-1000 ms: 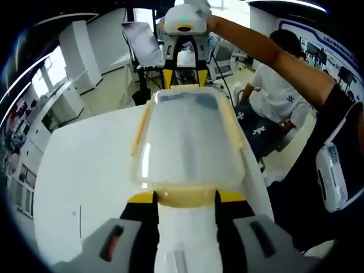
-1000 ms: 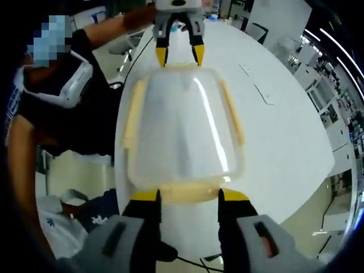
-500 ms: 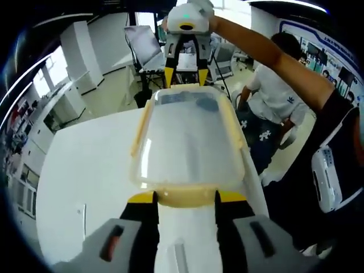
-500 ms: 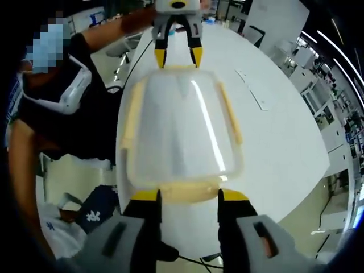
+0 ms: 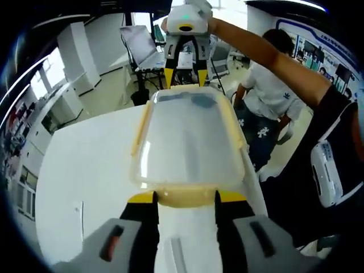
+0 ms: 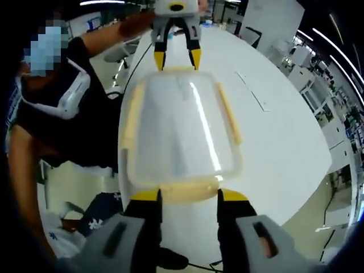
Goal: Snap each plastic latch of the storage box into its locked position after aligning the lid with the box until every specified latch is closed and the lid sits flush.
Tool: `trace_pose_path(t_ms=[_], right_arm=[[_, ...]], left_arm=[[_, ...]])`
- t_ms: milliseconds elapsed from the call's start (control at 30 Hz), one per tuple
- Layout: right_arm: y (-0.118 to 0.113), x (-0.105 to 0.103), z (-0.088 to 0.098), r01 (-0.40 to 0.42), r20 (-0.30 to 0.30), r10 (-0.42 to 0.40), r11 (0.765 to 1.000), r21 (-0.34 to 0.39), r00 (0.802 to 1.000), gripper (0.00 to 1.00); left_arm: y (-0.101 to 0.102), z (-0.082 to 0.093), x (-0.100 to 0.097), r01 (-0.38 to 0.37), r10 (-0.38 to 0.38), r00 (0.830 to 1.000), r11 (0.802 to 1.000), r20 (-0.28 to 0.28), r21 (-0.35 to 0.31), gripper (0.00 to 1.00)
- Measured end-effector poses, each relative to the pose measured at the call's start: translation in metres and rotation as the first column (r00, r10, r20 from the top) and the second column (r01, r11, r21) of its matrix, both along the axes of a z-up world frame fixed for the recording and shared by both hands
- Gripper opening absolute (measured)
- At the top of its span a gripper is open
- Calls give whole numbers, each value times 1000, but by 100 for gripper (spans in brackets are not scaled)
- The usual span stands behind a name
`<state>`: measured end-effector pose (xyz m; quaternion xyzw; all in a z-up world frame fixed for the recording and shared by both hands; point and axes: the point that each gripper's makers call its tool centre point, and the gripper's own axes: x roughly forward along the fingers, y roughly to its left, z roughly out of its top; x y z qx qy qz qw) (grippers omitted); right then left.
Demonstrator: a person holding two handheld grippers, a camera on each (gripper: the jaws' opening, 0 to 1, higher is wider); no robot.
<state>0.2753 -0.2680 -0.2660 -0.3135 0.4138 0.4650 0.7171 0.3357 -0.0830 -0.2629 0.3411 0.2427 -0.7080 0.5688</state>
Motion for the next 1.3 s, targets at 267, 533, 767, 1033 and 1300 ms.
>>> trace_pose_path(t_ms=[267,533,767,1033,1300], right_arm=[[7,3,-5,-9,19,9,1000,-3,1000,33],[27,15,0,-34,50,34,999,-17,998,33],[44,21,4,-56,66,58,998,-28,996,33],[67,27,5,-77,83,79,997,-26,993,33],[85,33,4,-97,90,99,995,-27,991,32]], left_arm=[[7,-3,2,14,-13,999,999,29,-31,34],[28,0,10,-3,5,999,998,44,-56,34],[44,3,13,-17,20,999,997,47,-71,34],[66,7,16,-35,40,998,995,54,-89,34],[85,6,20,-58,64,996,994,64,-90,34]])
